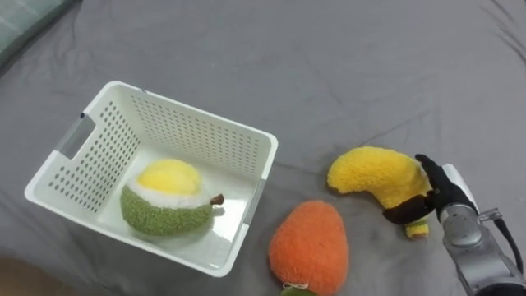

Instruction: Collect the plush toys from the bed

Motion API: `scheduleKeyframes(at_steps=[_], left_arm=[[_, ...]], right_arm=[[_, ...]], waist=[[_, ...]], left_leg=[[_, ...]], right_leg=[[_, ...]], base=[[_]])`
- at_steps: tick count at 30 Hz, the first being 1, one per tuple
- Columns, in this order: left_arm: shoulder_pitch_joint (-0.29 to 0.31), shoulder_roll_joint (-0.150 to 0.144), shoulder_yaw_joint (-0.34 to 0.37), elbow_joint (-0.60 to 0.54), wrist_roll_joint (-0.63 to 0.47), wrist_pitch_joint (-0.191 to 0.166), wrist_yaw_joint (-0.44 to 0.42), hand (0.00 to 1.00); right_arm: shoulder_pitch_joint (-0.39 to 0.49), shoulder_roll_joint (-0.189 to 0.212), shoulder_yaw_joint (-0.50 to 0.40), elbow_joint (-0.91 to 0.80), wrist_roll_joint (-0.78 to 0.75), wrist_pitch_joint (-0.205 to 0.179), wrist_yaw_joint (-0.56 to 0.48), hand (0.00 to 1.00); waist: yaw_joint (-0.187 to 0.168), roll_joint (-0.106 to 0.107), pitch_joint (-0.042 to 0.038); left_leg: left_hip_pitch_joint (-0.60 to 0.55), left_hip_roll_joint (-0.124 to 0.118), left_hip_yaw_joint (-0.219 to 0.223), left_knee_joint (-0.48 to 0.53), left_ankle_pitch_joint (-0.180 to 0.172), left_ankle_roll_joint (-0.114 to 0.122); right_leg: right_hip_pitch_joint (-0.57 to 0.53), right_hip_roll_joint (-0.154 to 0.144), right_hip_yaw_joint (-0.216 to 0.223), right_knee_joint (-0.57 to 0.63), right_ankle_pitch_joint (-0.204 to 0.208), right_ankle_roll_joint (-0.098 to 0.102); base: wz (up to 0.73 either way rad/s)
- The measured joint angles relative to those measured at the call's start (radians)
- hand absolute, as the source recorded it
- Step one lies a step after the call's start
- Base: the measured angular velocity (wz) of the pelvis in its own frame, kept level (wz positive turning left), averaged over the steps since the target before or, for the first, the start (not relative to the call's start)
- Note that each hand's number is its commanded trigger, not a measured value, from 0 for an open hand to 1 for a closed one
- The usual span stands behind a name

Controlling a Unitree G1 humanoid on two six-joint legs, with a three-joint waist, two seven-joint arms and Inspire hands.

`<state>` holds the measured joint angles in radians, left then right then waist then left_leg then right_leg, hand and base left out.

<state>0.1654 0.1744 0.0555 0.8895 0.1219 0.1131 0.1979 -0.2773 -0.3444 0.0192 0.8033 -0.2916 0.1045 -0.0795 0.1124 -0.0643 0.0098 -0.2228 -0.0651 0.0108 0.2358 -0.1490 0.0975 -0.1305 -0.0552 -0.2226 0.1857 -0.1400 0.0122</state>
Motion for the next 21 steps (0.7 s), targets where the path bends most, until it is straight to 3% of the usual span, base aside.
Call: scheduleKeyframes(at_steps=[4,11,14,16,17,21], left_arm=[[0.0,0.0,-0.002,0.001,-0.054,-0.012,-0.016,0.0],[-0.02,-0.001,-0.004,0.035,-0.053,-0.032,-0.021,0.0],[-0.028,0.0,-0.025,0.036,-0.073,-0.039,-0.022,0.0],[-0.034,0.0,-0.03,0.038,-0.077,-0.042,-0.027,0.0],[-0.04,0.0,-0.035,0.038,-0.09,-0.042,-0.029,0.0],[-0.041,0.001,-0.071,0.04,-0.097,-0.049,-0.037,0.0]], right_arm=[[-0.026,-0.008,-0.001,0.054,0.008,-0.018,-0.031,0.0],[-0.091,-0.01,-0.002,0.137,0.017,-0.042,-0.081,0.0],[-0.119,-0.017,-0.002,0.188,0.021,-0.058,-0.098,0.0],[-0.132,-0.02,-0.002,0.209,0.021,-0.06,-0.107,0.0],[-0.139,-0.023,-0.001,0.21,0.021,-0.06,-0.109,0.0],[-0.141,-0.034,-0.001,0.22,0.029,-0.06,-0.116,0.0]], waist=[[0.001,0.003,-0.0006],[0.001,0.005,0.0011],[0.0,0.007,0.004],[0.003,0.007,0.0105],[0.004,0.008,0.0187],[0.004,0.008,0.0192]], left_leg=[[-0.021,0.0,-0.003,0.0,0.0,0.0],[-0.042,0.0,-0.003,-0.001,0.001,0.0],[-0.046,0.0,-0.005,-0.001,0.001,0.0],[-0.047,0.0,-0.006,-0.003,0.001,0.0],[-0.051,-0.001,-0.009,-0.003,0.001,0.0],[-0.07,-0.002,-0.019,-0.003,0.003,-0.001]], right_leg=[[-0.022,0.0,-0.004,0.001,0.0,0.0],[-0.043,0.0,-0.006,0.001,0.0,0.0],[-0.045,-0.003,-0.029,0.001,0.0,0.0],[-0.046,-0.003,-0.032,0.001,0.0,0.0],[-0.049,-0.003,-0.038,0.001,0.0,0.0],[-0.065,-0.003,-0.057,0.0,0.0,0.0]], base=[[0.01],[0.0],[0.0],[0.0],[0.06],[0.07]])
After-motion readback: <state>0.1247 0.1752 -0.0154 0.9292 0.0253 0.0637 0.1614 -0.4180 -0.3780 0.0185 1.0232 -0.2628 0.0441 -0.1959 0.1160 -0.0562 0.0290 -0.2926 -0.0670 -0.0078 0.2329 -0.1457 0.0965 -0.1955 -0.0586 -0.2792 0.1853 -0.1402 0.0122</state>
